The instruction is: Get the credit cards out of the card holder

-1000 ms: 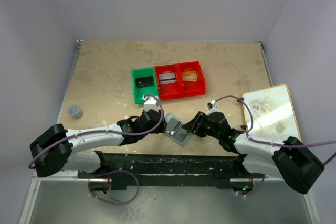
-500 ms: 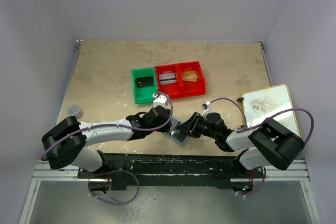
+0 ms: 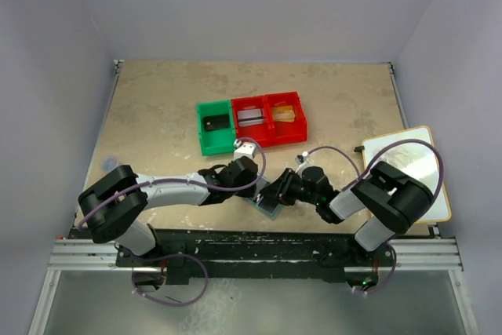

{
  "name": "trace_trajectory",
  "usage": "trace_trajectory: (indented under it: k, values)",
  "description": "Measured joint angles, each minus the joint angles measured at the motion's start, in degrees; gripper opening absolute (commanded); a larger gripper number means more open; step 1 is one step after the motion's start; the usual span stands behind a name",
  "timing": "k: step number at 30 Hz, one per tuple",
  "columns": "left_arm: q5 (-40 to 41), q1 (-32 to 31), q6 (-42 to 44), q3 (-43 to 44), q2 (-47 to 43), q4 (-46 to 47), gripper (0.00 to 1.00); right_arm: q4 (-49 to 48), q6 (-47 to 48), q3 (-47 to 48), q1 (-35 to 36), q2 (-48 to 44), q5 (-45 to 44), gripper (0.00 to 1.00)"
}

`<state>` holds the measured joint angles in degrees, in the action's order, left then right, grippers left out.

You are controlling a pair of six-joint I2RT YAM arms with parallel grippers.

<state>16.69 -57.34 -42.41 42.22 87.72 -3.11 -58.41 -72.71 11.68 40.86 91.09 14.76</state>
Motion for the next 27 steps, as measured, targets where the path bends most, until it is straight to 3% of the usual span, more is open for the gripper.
trace_trajectory:
  k: [3,12,16,21,27]
  values:
    - [0.0,0.0,-0.2,0.1,0.3,-0.8,0.33,-1.6,-0.5,0.0,0.0,1.1,0.0,0.32]
    - [0.0,0.0,-0.6,0.1,0.3,-0.9,0.26,-6.7,-2.8,0.0,0.0,5.4,0.4,0.11]
    - [0.1,0.0,-1.1,0.0,0.2,-1.2,0.26,-7.5,-3.2,0.0,0.0,5.6,0.4,0.11]
    - [0.5,0.0,-1.5,0.0,0.1,-1.7,0.25,-8.5,-3.6,-0.3,0.0,5.6,0.4,0.02]
    - [1.6,0.0,-1.5,0.0,0.0,-2.6,0.24,-9.7,-4.1,-1.3,0.0,5.6,0.4,0.00]
